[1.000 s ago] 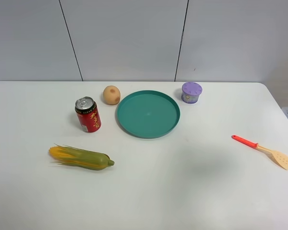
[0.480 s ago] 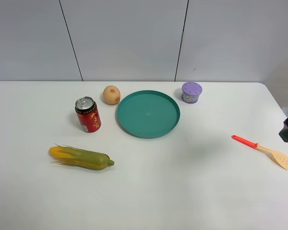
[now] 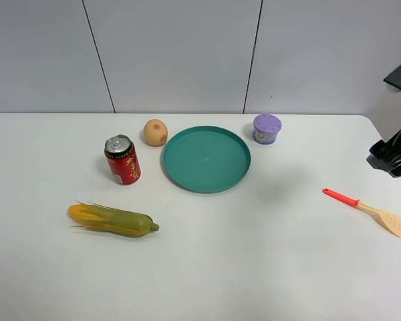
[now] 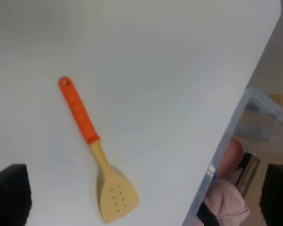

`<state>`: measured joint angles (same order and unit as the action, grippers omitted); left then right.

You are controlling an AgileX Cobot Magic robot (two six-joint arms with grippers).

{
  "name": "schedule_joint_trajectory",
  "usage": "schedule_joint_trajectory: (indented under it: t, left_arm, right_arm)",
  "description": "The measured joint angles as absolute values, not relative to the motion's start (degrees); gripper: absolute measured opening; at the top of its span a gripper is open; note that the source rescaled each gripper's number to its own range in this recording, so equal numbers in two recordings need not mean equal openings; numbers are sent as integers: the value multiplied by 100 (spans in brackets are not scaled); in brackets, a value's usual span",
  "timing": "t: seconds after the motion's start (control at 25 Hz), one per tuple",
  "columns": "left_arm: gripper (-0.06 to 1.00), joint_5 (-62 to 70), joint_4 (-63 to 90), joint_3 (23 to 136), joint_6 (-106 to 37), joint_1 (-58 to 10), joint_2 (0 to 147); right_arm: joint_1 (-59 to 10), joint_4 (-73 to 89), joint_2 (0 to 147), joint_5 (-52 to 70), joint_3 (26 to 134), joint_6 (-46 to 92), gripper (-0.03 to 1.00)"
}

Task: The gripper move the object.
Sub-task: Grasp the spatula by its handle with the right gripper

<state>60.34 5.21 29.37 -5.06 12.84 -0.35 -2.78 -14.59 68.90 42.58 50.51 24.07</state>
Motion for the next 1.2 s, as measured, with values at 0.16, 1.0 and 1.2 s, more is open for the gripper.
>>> schedule_joint_trajectory:
  t: [0.16,1.0,1.2]
  left_arm:
    - [100,6034,521,2937,-506,1284,-35]
    - [100,6034,521,2937,-506,1284,-35]
    - [100,6034,521,2937,-506,1284,-35]
  right_arm:
    - [-278,-1698,6924,4127,5051,2119,96]
    - [-255,-1619,9282,3764,5052,2172,89]
    - [55,-1619,9535,3765,5052,2172,88]
